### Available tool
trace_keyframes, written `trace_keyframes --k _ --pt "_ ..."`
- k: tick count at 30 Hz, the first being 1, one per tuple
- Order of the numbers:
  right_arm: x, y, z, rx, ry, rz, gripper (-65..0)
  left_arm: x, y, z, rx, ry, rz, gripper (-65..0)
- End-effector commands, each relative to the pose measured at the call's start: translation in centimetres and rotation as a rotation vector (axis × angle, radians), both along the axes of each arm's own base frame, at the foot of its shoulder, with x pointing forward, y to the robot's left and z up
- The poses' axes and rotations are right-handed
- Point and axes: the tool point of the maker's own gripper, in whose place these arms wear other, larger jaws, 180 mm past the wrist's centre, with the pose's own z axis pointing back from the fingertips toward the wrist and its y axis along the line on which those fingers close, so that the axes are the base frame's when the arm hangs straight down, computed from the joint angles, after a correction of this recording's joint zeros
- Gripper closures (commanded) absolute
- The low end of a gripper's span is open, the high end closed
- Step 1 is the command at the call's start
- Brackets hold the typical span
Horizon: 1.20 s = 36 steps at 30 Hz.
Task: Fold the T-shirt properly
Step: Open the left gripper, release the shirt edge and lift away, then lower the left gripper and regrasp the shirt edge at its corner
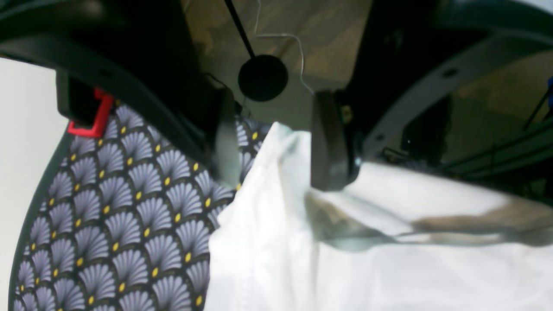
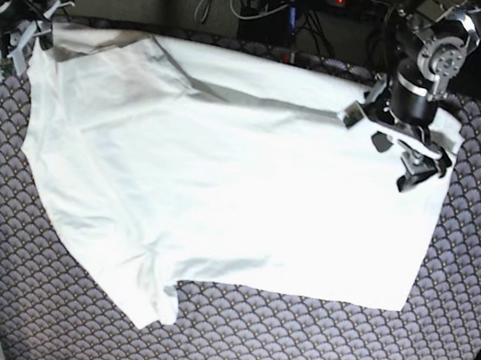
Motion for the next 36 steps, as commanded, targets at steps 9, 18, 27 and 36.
trace_keyframes --k 9,18,27,36 --pt "0.6 -0.5 0.9 -0.019 -0.031 0.008 -28.0 -0.5 3.6 0.0 0.146 0.021 -0.049 -47.6" --pt "0.7 -0.4 1.0 -0.018 -0.035 0.009 -28.0 -1.5 7.0 -0.5 0.271 0.076 -0.084 -47.6" --pt "1.0 -0.5 1.1 -0.020 -0.042 0.007 -28.0 -0.1 8.8 -1.7 0.206 0.119 0.002 -47.6" --pt "1.1 -0.5 1.1 -0.020 -0.043 0.007 -28.0 0.5 8.9 -2.2 0.205 0.119 -0.018 -47.6"
